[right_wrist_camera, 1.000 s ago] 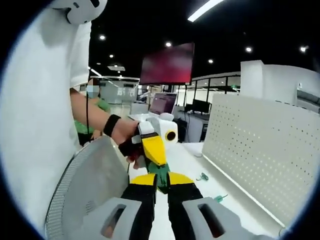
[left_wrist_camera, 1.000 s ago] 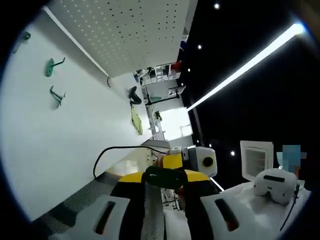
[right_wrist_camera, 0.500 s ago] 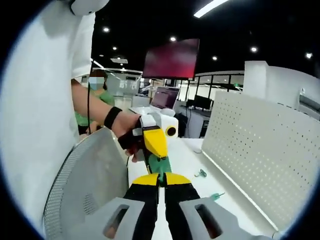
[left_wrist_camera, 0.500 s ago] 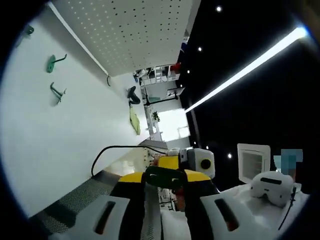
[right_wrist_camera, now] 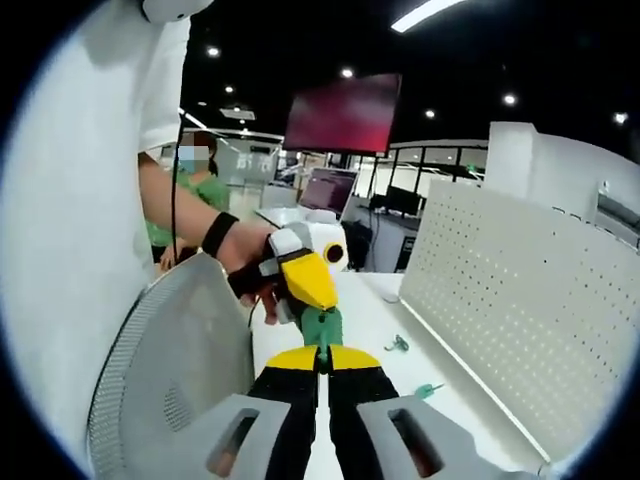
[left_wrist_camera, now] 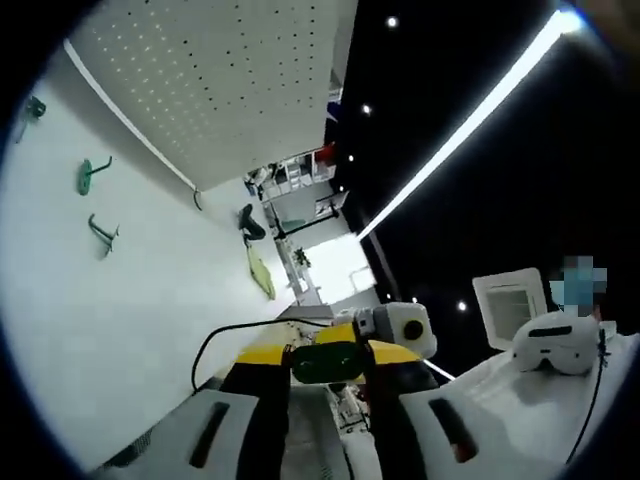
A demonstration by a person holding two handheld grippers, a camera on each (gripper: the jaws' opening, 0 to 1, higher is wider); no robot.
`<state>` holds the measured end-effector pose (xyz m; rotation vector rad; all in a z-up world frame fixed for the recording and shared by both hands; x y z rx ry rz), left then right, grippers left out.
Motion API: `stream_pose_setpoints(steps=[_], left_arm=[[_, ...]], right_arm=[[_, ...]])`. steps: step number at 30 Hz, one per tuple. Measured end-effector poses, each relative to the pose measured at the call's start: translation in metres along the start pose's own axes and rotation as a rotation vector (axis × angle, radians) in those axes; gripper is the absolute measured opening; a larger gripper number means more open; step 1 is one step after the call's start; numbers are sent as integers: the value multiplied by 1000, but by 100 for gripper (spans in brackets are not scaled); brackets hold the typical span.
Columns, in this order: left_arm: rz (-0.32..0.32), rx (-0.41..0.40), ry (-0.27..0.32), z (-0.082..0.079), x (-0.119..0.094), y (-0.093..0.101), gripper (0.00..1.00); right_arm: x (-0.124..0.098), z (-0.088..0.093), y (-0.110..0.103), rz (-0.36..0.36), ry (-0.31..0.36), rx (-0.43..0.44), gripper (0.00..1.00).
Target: Insert the hook assembly into the mounting plate slot until the hook locks in place.
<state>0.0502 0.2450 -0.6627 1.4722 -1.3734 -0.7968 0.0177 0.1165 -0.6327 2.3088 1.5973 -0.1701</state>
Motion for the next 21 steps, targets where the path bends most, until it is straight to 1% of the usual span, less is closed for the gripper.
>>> stream_pose_setpoints(steps=[2, 3, 4, 5, 6, 8, 9, 10, 13, 15, 16, 17, 18, 19, 20, 21], left_arm=[[2, -2, 16, -2, -2, 0, 29], [6, 7, 25, -3, -3, 1, 31], [11, 33, 43, -5, -4, 2, 36], [2, 55, 56, -5, -3, 3, 40], [-8, 99, 74, -7, -3, 3, 43], [-8, 136, 102, -8, -5, 4, 44], [-10, 136, 108, -8, -6, 4, 44], [-17, 134, 111, -9, -7, 3, 45], [-9, 163, 110, -7, -6, 6, 45], [-16, 216, 101, -4, -4, 9, 47], [-26, 250, 89, -2, -4, 9, 51], [-48, 302, 94, -2, -3, 10, 53], [-51, 322, 97, -2, -3, 11, 55], [-58, 364, 98, -1, -2, 13, 56], [-63, 375, 91, 1, -2, 14, 57], [-63, 382, 88, 1, -2, 17, 57]], right_arm=[[-1, 0, 1, 22, 9, 37, 1], [-1, -1, 1, 29, 28, 62, 1], [-2, -2, 2, 43, 37, 82, 1], [-2, -2, 4, 60, 41, 101, 1], [-3, -2, 5, 72, 45, 125, 1], [-3, -1, 7, 90, 41, 126, 1], [-3, 0, 8, 99, 37, 127, 1], [-3, 1, 9, 107, 31, 128, 1], [-4, 1, 11, 135, 33, 150, 1], [-6, 1, 18, 209, 39, 166, 1], [-5, 2, 18, 207, 34, 168, 1], [-6, 3, 19, 216, 26, 177, 1], [-7, 3, 22, 251, 29, 179, 1], [-6, 3, 23, 256, 39, 192, 1], [-6, 3, 23, 256, 41, 198, 1], [-6, 3, 24, 267, 50, 223, 1]])
Point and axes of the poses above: the point that each gripper's makers call its tool centre point, and the gripper's own axes: x roughly forward along the fingers, y roughly to its right, z roughly out of its underside, the point moved 7 cm from there along -x, roughly backward along the fingers, and after that the axes turned 1 degree about y, right-handed, at the moved point
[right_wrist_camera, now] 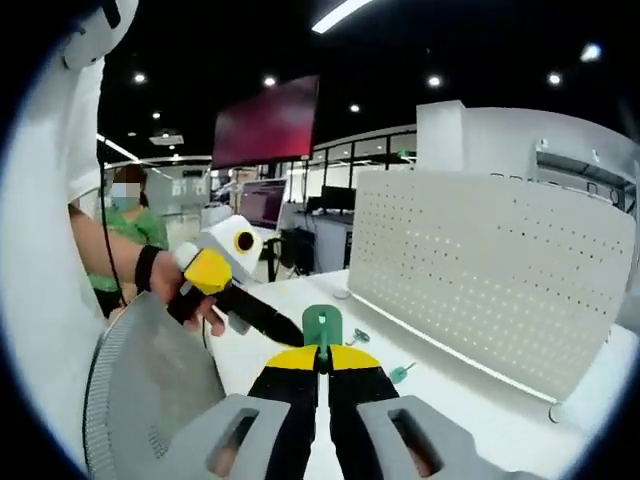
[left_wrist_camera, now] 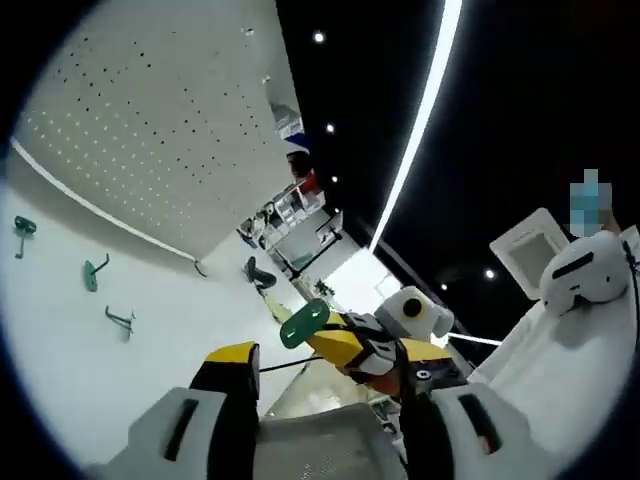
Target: Insert the hook assembly into the mounting plate slot until the hook locks in place.
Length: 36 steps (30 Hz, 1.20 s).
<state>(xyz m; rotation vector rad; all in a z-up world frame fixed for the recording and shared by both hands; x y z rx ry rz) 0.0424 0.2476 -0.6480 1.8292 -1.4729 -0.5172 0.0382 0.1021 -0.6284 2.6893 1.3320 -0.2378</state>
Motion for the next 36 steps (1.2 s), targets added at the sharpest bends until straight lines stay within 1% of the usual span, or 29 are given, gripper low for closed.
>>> stream_pose_setpoints(steps=[1, 2, 3, 4, 6, 7, 8, 10, 11, 12, 13, 14, 16, 17, 18, 20, 22, 24, 25, 28, 29, 34, 36], left_arm=[[-2, 14, 2, 0, 0, 1, 57], [-4, 46, 1, 0, 0, 3, 57], [-10, 72, 0, -1, 0, 4, 57], [-22, 125, 5, -2, 0, 6, 57], [-52, 215, 16, -5, 0, 9, 57], [-61, 246, 19, -6, 0, 10, 58], [-76, 293, 28, -7, 0, 13, 58], [-96, 350, 20, -8, 1, 15, 61], [-115, 373, 8, -7, 0, 16, 62], [-143, 414, -4, -8, 0, 18, 64], [-153, 448, 4, -9, 1, 20, 64], [-160, 491, 13, -11, 1, 24, 64], [-171, 505, 29, -14, -1, 30, 65], [-187, 530, 29, -16, -2, 31, 65], [-210, 583, 36, -19, -4, 31, 67], [-240, 615, 43, -21, -7, 31, 69], [-260, 616, 52, -22, -9, 30, 72], [-286, 661, 72, -26, -12, 31, 73], [-292, 666, 74, -26, -13, 32, 73], [-339, 705, 65, -29, -16, 30, 77], [-357, 732, 63, -30, -17, 30, 77], [-374, 760, 77, -33, -19, 31, 80], [-380, 784, 76, -34, -21, 30, 80]], right_arm=[[0, 0, 0, -4, 1, 1, 1], [1, -1, -1, -16, 7, 11, 1], [1, -2, -1, -11, 11, 12, 1], [1, -2, 0, 5, 13, 10, 1], [3, -3, 2, 29, -5, 12, 1], [3, -3, 3, 38, -3, 12, 1], [3, -4, 4, 49, 1, 18, 1], [3, -5, 5, 62, 0, 29, 1], [3, -5, 5, 62, -2, 29, 1], [3, -5, 4, 48, -9, 24, 1], [4, -4, 4, 41, -15, 19, 1], [4, -5, 5, 54, -13, 8, 1], [5, -5, 6, 61, -13, 19, 1], [5, -6, 7, 70, -11, 18, 1], [5, -7, 8, 82, -6, 15, 1], [7, -11, 11, 97, 4, 25, 1], [8, -13, 13, 107, 10, 23, 1], [10, -16, 18, 130, 12, 17, 1], [10, -18, 21, 140, 15, 15, 1], [12, -21, 29, 175, 20, 28, 1], [12, -22, 31, 184, 24, 28, 1], [16, -26, 40, 198, 23, 47, 1], [17, -31, 44, 222, 28, 32, 1]])
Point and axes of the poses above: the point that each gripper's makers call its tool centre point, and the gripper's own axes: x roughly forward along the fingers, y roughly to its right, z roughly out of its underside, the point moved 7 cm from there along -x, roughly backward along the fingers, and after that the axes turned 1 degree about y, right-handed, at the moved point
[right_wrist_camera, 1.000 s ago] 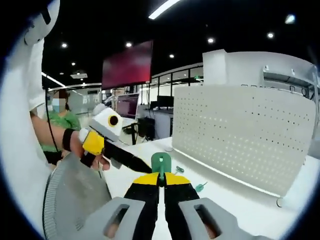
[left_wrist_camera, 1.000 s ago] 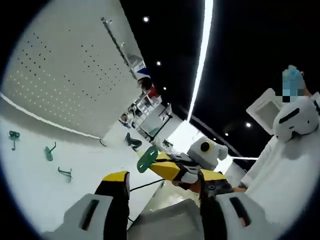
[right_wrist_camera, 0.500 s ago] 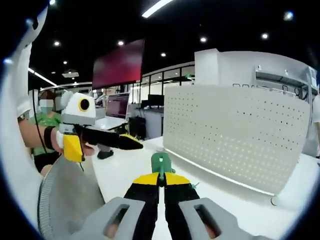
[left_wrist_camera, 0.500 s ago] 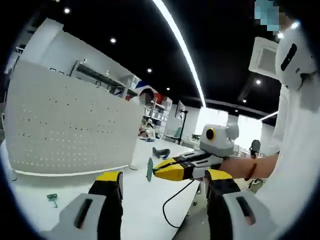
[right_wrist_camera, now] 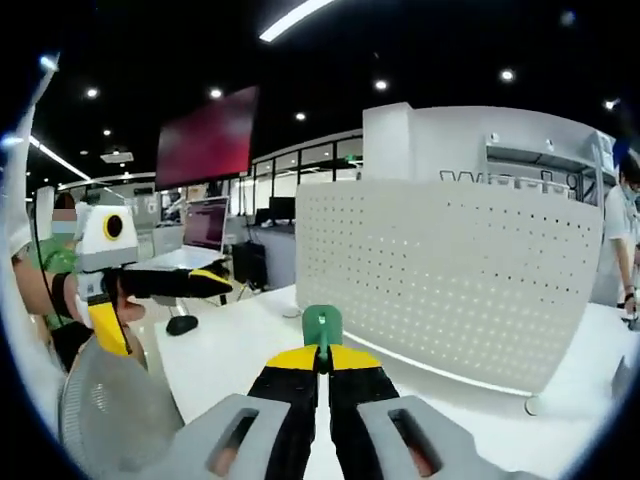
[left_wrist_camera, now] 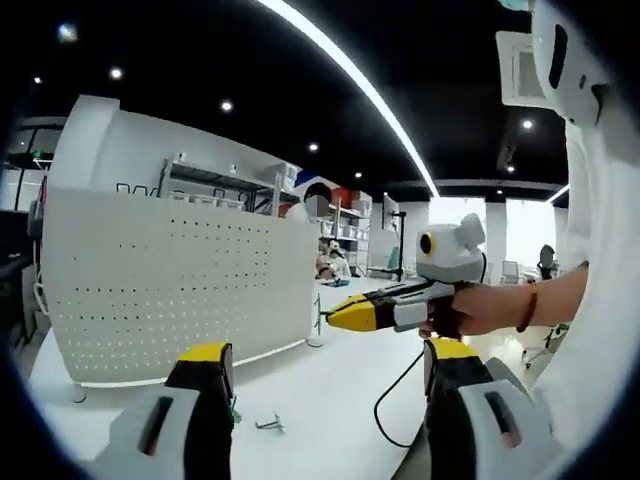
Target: Insert the hook assembly into the mounting plate slot until the hook locks in place.
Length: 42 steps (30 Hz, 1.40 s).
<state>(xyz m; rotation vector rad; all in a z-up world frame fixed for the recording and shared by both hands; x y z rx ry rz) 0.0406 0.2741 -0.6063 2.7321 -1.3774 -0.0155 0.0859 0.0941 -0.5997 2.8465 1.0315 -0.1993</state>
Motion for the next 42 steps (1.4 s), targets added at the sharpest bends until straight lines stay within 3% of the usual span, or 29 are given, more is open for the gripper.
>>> stream_pose_setpoints(steps=[12, 42], left_arm=[[0, 38, -31, 6, 3, -4, 83], [-1, 27, -43, 17, -12, -12, 83]], right_arm=[[9, -20, 30, 130, 33, 31, 1], [44, -73, 80, 312, 115, 56, 1]])
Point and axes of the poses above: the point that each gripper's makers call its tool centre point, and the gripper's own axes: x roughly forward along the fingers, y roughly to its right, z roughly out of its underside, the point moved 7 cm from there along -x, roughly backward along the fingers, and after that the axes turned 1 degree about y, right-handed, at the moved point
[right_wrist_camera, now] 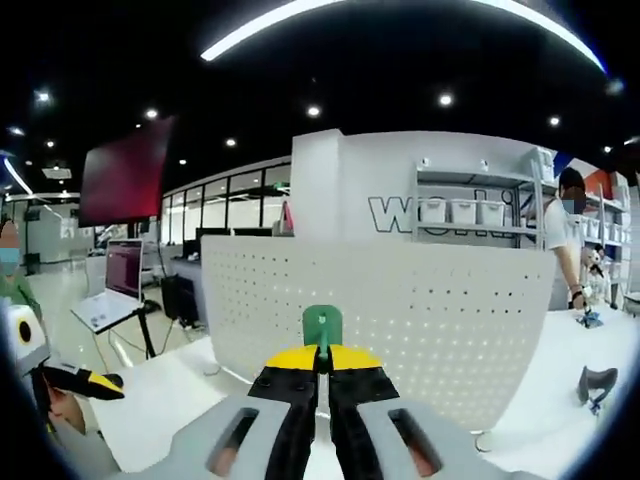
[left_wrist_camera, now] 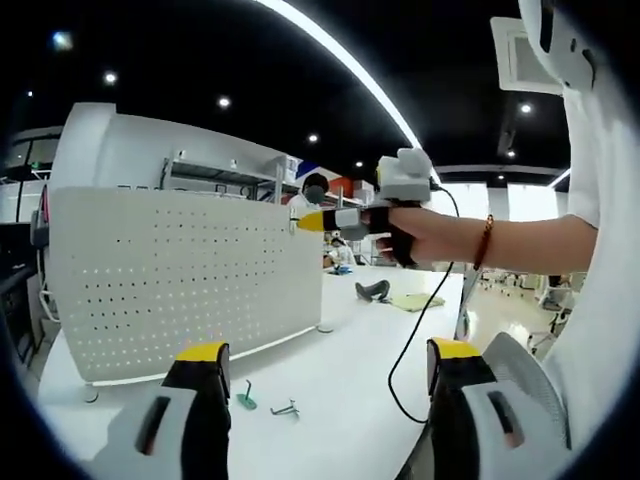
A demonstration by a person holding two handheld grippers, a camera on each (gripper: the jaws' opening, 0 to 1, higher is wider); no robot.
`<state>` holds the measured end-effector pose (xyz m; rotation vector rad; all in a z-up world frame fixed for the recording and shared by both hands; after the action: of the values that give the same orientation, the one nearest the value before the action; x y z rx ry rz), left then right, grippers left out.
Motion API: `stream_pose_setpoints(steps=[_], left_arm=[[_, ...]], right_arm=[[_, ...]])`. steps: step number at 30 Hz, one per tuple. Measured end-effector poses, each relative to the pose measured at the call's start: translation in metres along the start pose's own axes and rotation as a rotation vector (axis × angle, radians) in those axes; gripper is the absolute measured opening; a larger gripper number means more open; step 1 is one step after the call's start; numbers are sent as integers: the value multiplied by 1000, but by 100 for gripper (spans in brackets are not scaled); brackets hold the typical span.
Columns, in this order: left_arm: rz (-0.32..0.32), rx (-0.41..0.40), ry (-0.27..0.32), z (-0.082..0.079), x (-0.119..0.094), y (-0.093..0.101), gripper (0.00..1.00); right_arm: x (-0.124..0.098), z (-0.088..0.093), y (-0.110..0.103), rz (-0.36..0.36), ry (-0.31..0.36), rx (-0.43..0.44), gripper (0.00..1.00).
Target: Insert the hook assembly into the mounting plate slot until the hook locks in place.
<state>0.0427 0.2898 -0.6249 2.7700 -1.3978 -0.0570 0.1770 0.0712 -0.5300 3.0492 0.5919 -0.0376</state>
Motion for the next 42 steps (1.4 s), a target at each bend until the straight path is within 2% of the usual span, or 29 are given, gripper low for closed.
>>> stream_pose_setpoints(steps=[15, 18, 25, 34, 42], left_arm=[[14, -16, -10, 5, -3, -5, 82], [21, -24, -6, 5, -2, -5, 82], [35, -21, -11, 5, 1, -5, 82], [24, -19, -4, 0, -2, -12, 82], [8, -16, -15, 3, -5, -17, 82]], right_arm=[[26, -9, 9, 70, 23, 50, 1], [29, -11, 8, 84, 23, 31, 1], [39, -12, 16, 117, 25, 50, 1], [58, -9, 23, 147, 15, 73, 1], [73, -13, 28, 161, 20, 73, 1]])
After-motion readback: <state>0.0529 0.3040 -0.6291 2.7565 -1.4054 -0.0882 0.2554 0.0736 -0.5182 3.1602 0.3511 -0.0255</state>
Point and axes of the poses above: the point that each gripper's makers call its tool centre point, and the gripper's own axes: x roughly forward along the fingers, y roughly to its right, z roughly out of its underside, the point moved 7 cm from there along -x, roughly backward along the fingers, and after that the axes turned 1 degree about y, right-handed, at the moved point
